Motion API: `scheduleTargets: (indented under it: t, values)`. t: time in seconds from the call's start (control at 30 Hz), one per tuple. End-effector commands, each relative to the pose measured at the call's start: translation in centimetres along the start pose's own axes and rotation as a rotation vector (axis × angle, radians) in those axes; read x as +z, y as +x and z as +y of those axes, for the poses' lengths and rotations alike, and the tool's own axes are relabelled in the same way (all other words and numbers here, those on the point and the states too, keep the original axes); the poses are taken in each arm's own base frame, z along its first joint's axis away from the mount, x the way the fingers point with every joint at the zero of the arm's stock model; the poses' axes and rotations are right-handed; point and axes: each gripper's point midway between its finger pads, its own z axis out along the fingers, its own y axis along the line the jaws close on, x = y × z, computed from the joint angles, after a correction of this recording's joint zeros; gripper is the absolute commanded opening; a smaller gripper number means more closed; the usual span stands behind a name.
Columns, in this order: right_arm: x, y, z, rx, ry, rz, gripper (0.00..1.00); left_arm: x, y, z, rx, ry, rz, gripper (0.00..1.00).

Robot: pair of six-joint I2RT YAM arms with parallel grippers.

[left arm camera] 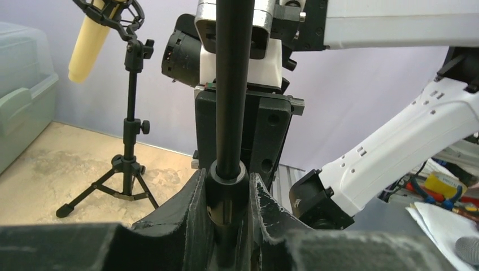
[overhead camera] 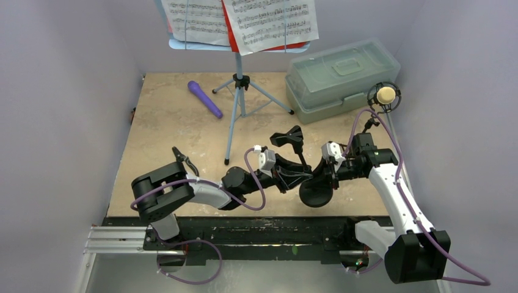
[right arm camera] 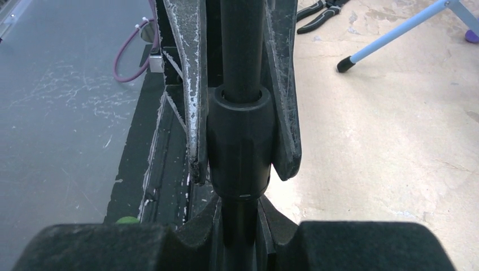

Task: Pack up the instrument practice props
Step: Unscrew the knob on the microphone stand.

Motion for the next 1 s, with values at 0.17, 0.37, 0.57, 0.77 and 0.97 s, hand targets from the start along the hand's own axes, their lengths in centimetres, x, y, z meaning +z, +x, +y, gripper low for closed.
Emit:
scheduleTargets:
  t: [0.17,0.37,0.57,0.77,0.97]
  values:
    - [-0.6,-2.3,-4.3,0.021,0.157,-0.016,0.0,-0.3,-9.0,0.5,-0.153,-0.264,-0.421,0.0]
    - [-1.4,-2.6,-7.2,0.081,0.35,-0.026,0.0,-1.1,-7.4,3.3,-0.307,-0.723,-0.479,0.0]
    - [-1.7,-2.5,-8.0,0.103,0.395,-0.026,0.0,1.2,-5.4,3.4,-0.393,-0.987,-0.372,0.0]
    - [-1.7,-2.6,-7.8,0.102,0.385,-0.028,0.0,1.9,-5.4,3.0,-0.376,-0.957,-0.341,0.0]
    - [-1.2,-3.1,-5.8,0.055,0.276,-0.033,0.0,1.8,-7.4,-0.7,-0.235,-0.644,-0.279,0.44]
